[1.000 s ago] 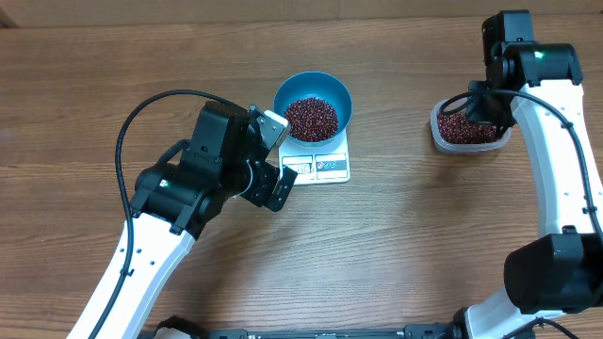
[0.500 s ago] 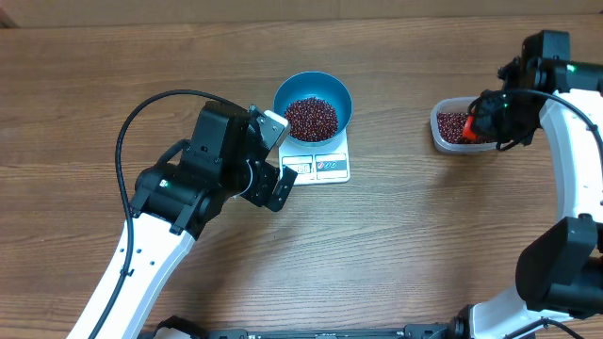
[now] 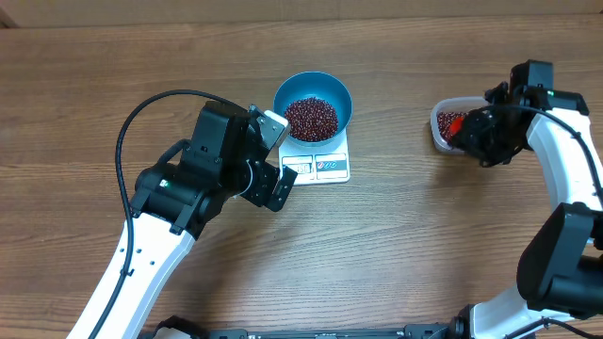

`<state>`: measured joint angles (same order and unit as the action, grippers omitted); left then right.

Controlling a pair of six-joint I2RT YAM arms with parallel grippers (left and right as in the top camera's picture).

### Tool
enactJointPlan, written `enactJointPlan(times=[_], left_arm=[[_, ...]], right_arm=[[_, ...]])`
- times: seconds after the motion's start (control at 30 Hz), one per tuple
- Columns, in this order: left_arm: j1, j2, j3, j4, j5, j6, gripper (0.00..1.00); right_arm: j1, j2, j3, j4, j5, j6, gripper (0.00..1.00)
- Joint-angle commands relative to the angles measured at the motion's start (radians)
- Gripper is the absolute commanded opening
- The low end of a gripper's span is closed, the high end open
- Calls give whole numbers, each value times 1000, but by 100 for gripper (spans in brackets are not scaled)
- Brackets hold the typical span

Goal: Scoop item into bowl and weigh 150g on scale
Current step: 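Lower the scoop into the tub and open the right gripper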

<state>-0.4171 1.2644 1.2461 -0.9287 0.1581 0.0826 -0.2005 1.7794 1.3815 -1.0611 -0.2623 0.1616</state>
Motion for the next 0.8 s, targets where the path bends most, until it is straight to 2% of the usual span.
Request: enactJointPlan(times=[0.0,0.1,0.27,0.43,0.53,0.77], left_arm=[[4,5,-6,-2,15,19,100],[4,5,-6,-2,15,19,100],[4,5,-5,-2,15,19,100],[4,5,-6,-2,15,19,100],[4,5,-5,-2,15,19,100],[4,5,-5,-2,15,19,100]], right_arm=[[-12,3,-5,0,10,15,64],[-29,3,5,-14,15,18,76],[-45,-3,44,-62,68,17,83],[-45,-17,92,-131,196,34,100],[-45,-31,130,-176,251,56,100],[17,-158,225,-267,157,-8,100]])
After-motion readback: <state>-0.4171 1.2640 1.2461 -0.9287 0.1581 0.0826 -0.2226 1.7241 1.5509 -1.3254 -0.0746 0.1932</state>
